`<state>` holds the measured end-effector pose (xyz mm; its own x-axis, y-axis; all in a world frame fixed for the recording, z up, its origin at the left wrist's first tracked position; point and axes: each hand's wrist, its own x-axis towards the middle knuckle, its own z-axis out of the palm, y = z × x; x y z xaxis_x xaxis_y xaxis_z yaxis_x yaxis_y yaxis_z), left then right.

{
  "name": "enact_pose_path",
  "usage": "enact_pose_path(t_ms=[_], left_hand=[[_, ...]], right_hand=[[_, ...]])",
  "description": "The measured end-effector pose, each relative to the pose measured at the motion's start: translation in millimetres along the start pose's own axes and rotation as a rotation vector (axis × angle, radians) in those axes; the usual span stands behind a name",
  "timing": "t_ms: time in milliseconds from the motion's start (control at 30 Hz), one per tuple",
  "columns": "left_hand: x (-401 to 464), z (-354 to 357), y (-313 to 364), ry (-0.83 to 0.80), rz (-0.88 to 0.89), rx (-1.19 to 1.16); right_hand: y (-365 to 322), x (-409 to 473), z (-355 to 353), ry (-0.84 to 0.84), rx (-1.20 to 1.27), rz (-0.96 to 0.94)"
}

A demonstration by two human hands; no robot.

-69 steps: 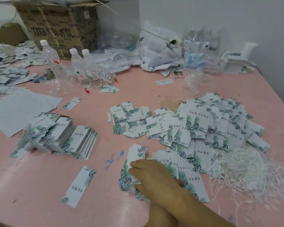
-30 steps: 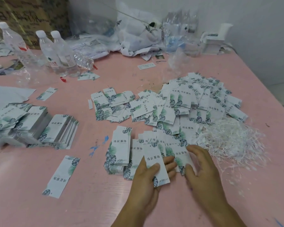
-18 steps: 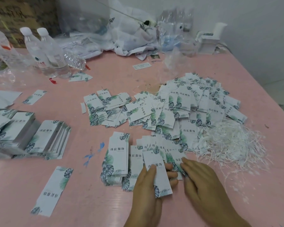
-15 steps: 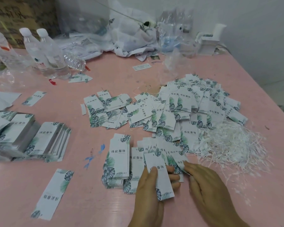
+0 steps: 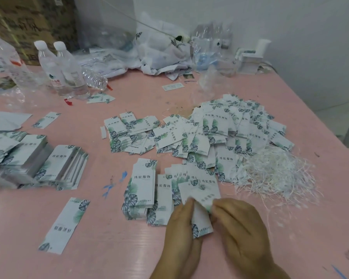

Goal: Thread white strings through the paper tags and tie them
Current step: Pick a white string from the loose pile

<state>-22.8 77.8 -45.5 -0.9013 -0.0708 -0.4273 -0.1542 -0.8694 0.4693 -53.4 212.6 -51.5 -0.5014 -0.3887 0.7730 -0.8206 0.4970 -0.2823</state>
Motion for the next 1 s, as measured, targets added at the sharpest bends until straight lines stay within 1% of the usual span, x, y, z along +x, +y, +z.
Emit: enact_pose_path(t_ms=[67, 167, 367, 433, 533, 600, 633, 700, 767, 833, 900, 933, 1000], left_hand=[[-2, 7, -7, 0.000, -0.008, -0.047], [1, 12, -9, 0.015, 0.011, -0.095], [24, 16, 8, 0.133, 0.078, -0.071], [30, 18, 16, 0.118, 0.019, -0.132], [32, 22, 20, 0.051, -0.083, -0.151], [35, 22, 18, 0.038, -0.047, -0.080], [37, 22, 16, 0.024, -0.007, -0.038], [40, 23, 17, -0.033, 0.076, 0.046], [41, 23, 19, -0.081, 0.125, 0.122], [43, 21, 22, -0.078, 0.135, 0.164], [46, 20, 25, -0.070, 0.129, 0.167], [47, 19, 26, -0.076, 0.126, 0.150], [47, 19, 28, -0.092, 0.116, 0.101]], right_hand=[[-5, 3, 1, -0.048, -0.022, -0.029], [-5, 2, 0, -0.071, -0.067, -0.002], [4, 3, -1, -0.028, 0.002, 0.195], [5, 4, 0, -0.042, -0.003, 0.237], [1, 4, 5, -0.107, -0.011, 0.199], [-3, 4, 7, -0.166, 0.066, 0.174], [-6, 4, 7, -0.202, 0.134, 0.194], [-8, 4, 5, -0.235, 0.290, 0.287], [-6, 3, 1, -0.156, 0.365, 0.396], [5, 6, -5, -0.040, 0.337, 0.539], [27, 9, -15, 0.026, 0.246, 0.694], [40, 11, -20, 0.023, 0.203, 0.776], [61, 17, -26, -0.068, 0.116, 0.901]])
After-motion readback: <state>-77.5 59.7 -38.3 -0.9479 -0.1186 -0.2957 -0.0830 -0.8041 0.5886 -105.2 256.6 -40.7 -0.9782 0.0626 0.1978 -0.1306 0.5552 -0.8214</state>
